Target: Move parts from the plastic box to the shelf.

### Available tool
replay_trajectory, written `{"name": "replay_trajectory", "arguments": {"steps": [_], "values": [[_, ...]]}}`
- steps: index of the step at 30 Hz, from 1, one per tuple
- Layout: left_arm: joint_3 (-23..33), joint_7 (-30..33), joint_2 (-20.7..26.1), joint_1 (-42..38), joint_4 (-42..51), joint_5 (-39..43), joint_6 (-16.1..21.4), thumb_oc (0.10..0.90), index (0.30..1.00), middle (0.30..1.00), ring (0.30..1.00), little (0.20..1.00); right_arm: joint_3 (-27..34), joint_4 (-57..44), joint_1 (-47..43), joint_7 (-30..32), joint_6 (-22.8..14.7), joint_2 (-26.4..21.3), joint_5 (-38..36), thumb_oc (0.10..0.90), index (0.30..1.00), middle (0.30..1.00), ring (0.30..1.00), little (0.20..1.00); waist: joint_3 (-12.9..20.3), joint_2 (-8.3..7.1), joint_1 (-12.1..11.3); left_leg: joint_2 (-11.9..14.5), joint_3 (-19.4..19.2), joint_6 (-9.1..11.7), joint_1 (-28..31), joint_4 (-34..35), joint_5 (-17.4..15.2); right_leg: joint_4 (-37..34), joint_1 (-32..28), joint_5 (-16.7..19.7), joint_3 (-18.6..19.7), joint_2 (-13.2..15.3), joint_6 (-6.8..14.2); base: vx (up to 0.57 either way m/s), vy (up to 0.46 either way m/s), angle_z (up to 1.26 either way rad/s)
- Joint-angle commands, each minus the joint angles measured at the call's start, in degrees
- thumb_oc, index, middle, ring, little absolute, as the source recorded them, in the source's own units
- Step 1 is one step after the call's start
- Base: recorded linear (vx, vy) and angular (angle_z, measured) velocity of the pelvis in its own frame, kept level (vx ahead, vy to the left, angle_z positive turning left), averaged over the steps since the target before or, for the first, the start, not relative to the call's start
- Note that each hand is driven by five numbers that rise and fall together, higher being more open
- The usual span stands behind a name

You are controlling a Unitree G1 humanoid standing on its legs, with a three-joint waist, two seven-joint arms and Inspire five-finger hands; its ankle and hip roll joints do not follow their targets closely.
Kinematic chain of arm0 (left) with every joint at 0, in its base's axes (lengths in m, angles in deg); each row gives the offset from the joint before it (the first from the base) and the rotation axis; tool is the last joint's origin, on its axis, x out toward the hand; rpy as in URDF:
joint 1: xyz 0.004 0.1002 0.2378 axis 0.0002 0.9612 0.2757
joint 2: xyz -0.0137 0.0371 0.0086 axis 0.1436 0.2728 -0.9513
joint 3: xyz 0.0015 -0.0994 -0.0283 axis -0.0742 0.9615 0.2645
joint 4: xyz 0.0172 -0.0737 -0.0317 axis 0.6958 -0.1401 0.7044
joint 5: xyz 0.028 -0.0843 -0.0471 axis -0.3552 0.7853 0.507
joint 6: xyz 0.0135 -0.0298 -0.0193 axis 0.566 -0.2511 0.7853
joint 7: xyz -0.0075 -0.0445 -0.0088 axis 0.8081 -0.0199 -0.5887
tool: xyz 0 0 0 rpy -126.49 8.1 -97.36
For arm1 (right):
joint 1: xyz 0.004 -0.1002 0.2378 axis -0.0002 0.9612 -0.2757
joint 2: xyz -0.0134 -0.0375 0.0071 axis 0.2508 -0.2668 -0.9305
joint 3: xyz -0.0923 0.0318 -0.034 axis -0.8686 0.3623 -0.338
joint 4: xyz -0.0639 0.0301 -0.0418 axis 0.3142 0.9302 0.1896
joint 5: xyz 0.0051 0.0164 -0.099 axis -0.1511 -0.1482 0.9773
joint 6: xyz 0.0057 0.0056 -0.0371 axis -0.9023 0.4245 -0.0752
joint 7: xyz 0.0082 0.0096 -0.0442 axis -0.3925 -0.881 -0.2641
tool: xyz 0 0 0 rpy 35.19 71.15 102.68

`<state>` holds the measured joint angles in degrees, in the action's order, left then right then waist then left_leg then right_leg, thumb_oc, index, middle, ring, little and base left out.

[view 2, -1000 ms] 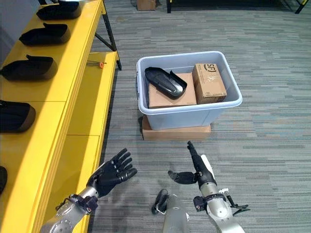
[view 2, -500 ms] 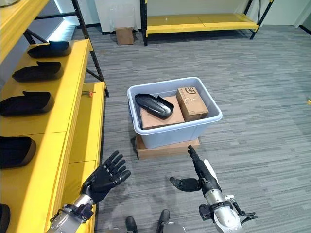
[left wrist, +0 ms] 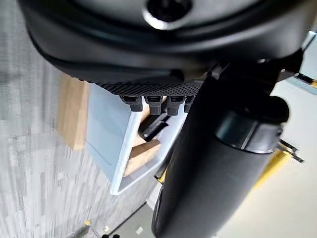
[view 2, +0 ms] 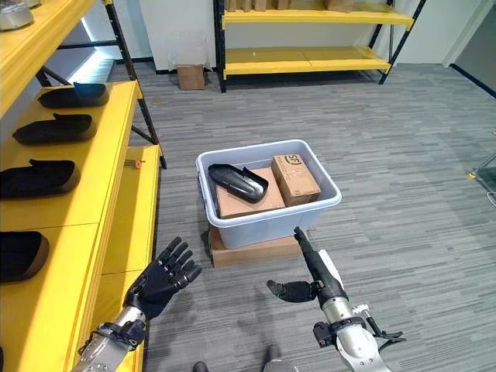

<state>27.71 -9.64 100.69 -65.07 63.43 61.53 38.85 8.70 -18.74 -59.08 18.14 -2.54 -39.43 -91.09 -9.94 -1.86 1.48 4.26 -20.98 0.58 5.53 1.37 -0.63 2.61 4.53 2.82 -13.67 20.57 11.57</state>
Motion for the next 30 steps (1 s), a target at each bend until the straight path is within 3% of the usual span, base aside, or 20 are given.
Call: {"name": "replay_trajectory", "arguments": {"steps": [1,5,6,8,15,20,22,26,30], "values": [[1.5,-3.1,2.4,-2.8,8.4,0.4,5.1,0.9,1.0,1.0,1.0,1.0,3.3,-5.8,-3.8,-1.3,-5.8,-1.2,2.8,0.9,1.0,1.0,1.0,1.0,0.7,-2.49,0.3,4.7,-1.2,1.5,0.3,-1.4,0.0,-5.5,-5.2,7.4,-0.7,-3.0,1.2,0.07,-0.271,0.21],[1.7,-3.7,1.9,-3.7,9.3,2.5,3.1,0.9,1.0,1.0,1.0,1.0,3.1,-6.0,-5.3,-0.8,-4.4,-3.3,3.4,0.9,1.0,1.0,1.0,1.0,1.3,-2.12,-0.4,7.2,-1.9,3.4,0.9,-1.1,1.7,-4.0,-7.1,3.8,-4.0,-4.3,-0.8,0.12,-0.234,0.32],[1.6,-4.0,1.8,-3.6,9.6,2.3,2.5,0.9,1.0,1.0,1.0,1.0,3.2,-5.9,-5.3,-0.8,-4.3,-3.5,3.4,0.9,1.0,1.0,1.0,1.0,1.5,-1.87,-0.4,7.6,-1.3,4.0,1.7,-0.9,1.0,-4.0,-8.1,2.7,-4.1,-4.5,-0.5,0.19,-0.216,-0.04],[0.7,-3.7,1.6,-4.1,10.1,0.7,1.1,0.9,1.0,1.0,1.0,1.0,2.7,-4.8,-6.5,-0.6,-4.5,-4.3,3.8,0.9,1.0,1.0,1.0,1.0,1.9,-1.16,-0.5,9.5,-1.4,5.1,1.9,-0.5,2.6,-1.7,-8.7,0.1,-5.5,-5.5,-2.3,0.14,-0.192,0.1],[0.5,-3.6,2.0,-5.4,8.4,1.5,0.3,0.9,1.0,1.0,1.0,1.0,1.7,-1.6,-9.8,1.3,-6.7,-6.8,5.1,0.9,1.0,1.0,1.0,1.0,0.9,0.51,-0.5,14.0,0.5,6.4,0.0,-2.3,6.2,5.5,-6.9,-4.2,-6.2,-6.6,-6.1,0.06,-0.138,0.14],[0.0,-3.9,1.8,-5.8,8.1,0.6,-0.1,0.9,1.0,1.0,1.0,1.0,1.3,-1.4,-9.9,1.3,-8.2,-7.0,7.4,0.9,1.0,1.0,1.0,1.0,0.5,1.34,-0.3,15.0,1.3,6.9,-0.2,-2.6,7.4,7.8,-6.1,-5.3,-5.9,-6.5,-6.5,0.05,-0.046,0.13],[-0.4,-3.6,2.0,-6.2,7.9,0.3,0.6,0.9,1.0,1.0,1.0,1.0,0.9,-1.3,-10.3,1.2,-10.6,-7.6,11.3,0.9,1.0,1.0,1.0,1.0,0.2,1.88,-0.3,15.1,1.6,6.9,0.0,-3.0,7.3,9.4,-5.6,-6.1,-5.7,-6.3,-6.7,0.06,-0.056,0.03],[-0.2,-2.7,2.3,-6.4,8.0,0.2,1.4,0.9,1.0,1.0,1.0,1.0,0.9,-1.8,-10.6,1.7,-11.0,-8.6,10.8,0.9,1.0,1.0,1.0,1.0,0.0,2.3,-0.3,15.2,2.4,6.7,-0.4,-4.4,6.8,11.8,-4.9,-7.5,-5.2,-6.4,-7.3,0.08,-0.095,0.01],[1.4,-0.2,2.3,-6.0,8.3,-0.2,1.6,0.9,1.0,1.0,1.0,1.0,1.3,-2.2,-10.7,0.8,-10.8,-9.0,10.0,0.9,1.0,1.0,1.0,1.0,-0.7,3.08,-0.5,16.0,3.9,7.0,-2.2,-9.8,8.5,16.3,-4.1,-10.5,-5.1,-7.3,-9.2,0.11,-0.158,0.08]]}}
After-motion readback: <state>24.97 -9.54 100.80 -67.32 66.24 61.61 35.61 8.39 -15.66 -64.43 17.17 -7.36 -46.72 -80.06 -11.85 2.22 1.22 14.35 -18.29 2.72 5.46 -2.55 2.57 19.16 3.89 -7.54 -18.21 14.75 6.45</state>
